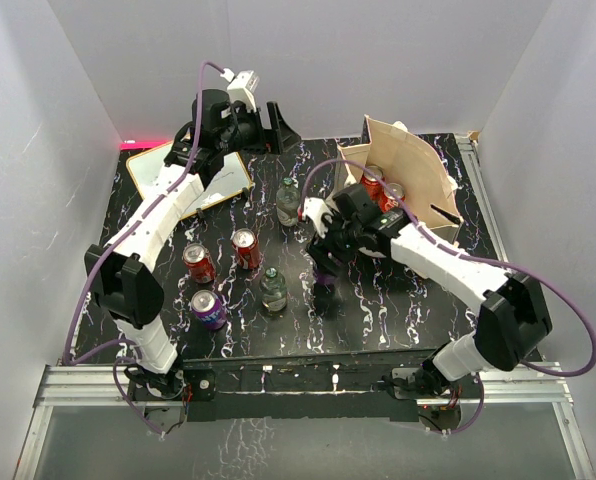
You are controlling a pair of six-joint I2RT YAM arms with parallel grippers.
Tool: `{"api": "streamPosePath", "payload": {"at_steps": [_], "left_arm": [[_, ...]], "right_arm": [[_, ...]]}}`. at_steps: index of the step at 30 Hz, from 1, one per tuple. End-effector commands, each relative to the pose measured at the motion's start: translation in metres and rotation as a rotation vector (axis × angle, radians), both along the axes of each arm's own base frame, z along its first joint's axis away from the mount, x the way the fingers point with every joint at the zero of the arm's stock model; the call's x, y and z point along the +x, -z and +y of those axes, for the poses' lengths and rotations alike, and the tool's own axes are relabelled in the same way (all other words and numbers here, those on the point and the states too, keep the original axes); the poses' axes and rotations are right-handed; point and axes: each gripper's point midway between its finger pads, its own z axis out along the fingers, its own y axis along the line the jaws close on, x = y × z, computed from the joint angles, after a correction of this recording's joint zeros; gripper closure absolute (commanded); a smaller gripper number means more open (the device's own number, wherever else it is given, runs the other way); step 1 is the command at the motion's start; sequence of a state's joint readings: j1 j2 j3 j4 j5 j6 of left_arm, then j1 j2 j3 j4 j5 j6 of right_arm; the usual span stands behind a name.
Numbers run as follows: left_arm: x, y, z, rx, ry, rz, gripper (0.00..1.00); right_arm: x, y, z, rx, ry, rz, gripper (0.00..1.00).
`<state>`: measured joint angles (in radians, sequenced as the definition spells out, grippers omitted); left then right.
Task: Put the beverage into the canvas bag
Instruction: Pick up the drink from the center of the board, then place the drink in the canvas bag.
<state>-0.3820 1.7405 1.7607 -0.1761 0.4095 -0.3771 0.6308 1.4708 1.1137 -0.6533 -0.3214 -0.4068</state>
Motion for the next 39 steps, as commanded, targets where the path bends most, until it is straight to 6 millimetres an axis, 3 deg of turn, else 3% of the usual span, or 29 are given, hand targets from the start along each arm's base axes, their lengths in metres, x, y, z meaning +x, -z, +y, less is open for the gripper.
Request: {"api": "streamPosePath", "payload": {"at_steps": [1, 5, 10, 14, 17, 20, 23, 31, 39], "left_arm": [[-0.004, -0.018, -0.013, -0.028, 0.059, -0.054, 0.16], [-0.008, -0.01, -0.02, -0.054, 0.076, -0.026, 0.16], [-0.007, -0.006, -0.03, -0.098, 0.069, 0.024, 0.17], [-0.006, -0.006, -0.043, -0.115, 0.077, 0.033, 0.17], [-0.011, -0.006, -0.06, -0.122, 0.11, 0.036, 0.17], [-0.018, -0.005, -0.077, -0.126, 0.149, 0.025, 0.17], [-0.018, -0.003, -0.086, -0.122, 0.177, 0.005, 0.17], [-0.015, 0.029, -0.099, -0.056, 0.253, 0.01, 0.19], [-0.021, 0.034, -0.116, -0.089, 0.298, -0.03, 0.21]], "right_arm": [[0.032, -0.141, 0.027, 0.268, 0.047, -0.276, 0.92], [0.038, -0.196, 0.019, 0.318, 0.11, -0.369, 0.92], [0.053, -0.257, -0.017, 0.373, 0.264, -0.48, 0.92], [0.066, -0.291, -0.057, 0.399, 0.406, -0.548, 0.92], [0.075, -0.304, -0.089, 0.395, 0.508, -0.582, 0.92], [0.083, -0.303, -0.119, 0.357, 0.602, -0.607, 0.92], [0.092, -0.289, -0.143, 0.308, 0.685, -0.595, 0.92], [0.115, -0.247, -0.16, 0.155, 0.739, -0.559, 0.92], [0.128, -0.2, -0.172, -0.02, 0.704, -0.499, 0.92]]}}
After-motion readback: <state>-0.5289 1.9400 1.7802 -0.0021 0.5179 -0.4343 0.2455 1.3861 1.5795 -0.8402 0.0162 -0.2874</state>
